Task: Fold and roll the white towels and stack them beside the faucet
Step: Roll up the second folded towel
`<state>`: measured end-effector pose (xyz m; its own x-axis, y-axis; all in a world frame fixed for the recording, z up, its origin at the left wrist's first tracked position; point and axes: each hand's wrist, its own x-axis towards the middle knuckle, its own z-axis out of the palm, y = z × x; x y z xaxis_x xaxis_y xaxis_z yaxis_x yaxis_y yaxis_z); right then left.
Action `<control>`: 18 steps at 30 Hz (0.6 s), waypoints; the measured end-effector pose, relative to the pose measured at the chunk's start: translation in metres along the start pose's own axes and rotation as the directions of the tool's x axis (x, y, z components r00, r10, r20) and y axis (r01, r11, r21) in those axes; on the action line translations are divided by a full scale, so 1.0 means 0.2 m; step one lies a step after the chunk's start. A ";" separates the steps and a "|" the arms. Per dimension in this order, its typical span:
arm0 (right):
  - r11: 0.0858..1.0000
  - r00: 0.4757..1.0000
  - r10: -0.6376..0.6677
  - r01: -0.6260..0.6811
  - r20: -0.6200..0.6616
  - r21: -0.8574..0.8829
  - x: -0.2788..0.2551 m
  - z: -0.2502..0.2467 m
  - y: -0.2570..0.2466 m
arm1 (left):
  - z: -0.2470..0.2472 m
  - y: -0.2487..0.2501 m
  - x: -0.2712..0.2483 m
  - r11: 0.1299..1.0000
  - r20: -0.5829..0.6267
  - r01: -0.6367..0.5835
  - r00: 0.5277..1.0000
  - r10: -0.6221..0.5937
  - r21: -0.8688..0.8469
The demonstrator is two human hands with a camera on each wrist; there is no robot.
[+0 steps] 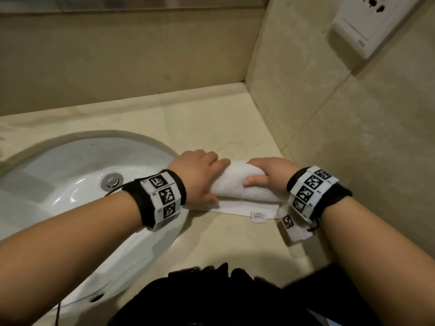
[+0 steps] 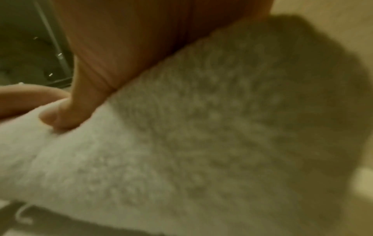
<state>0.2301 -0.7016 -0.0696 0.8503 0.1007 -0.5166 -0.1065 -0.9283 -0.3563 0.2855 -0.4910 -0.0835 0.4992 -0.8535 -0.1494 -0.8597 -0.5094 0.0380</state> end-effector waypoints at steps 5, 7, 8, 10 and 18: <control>0.929 0.942 -0.193 0.085 -0.275 -0.360 -0.03 0.05 0.00 | -0.04 -0.10 0.08 0.891 0.278 0.199 0.957 -0.086 -0.408; 0.918 0.944 -0.206 0.095 -0.257 -0.385 -0.04 0.09 -0.01 | -0.04 -0.12 0.09 0.803 0.418 0.284 0.907 -0.048 -0.524; 0.935 0.957 -0.177 0.089 -0.232 -0.344 -0.04 0.08 -0.01 | -0.04 -0.13 0.08 0.796 0.436 0.301 0.899 -0.053 -0.526; 0.976 0.982 -0.094 0.058 -0.164 -0.210 -0.01 0.05 -0.01 | -0.04 -0.12 0.05 0.843 0.321 0.264 0.940 -0.116 -0.468; 0.952 0.961 -0.077 -0.009 -0.266 -0.306 0.08 0.00 -0.03 | 0.04 -0.09 0.05 0.996 0.047 0.088 0.995 -0.089 0.032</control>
<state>0.2443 -0.6946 -0.0753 0.9622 0.0730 -0.2623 0.0492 -0.9941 -0.0962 0.3060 -0.4900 -0.0928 0.5684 -0.7986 -0.1980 -0.8155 -0.5787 -0.0072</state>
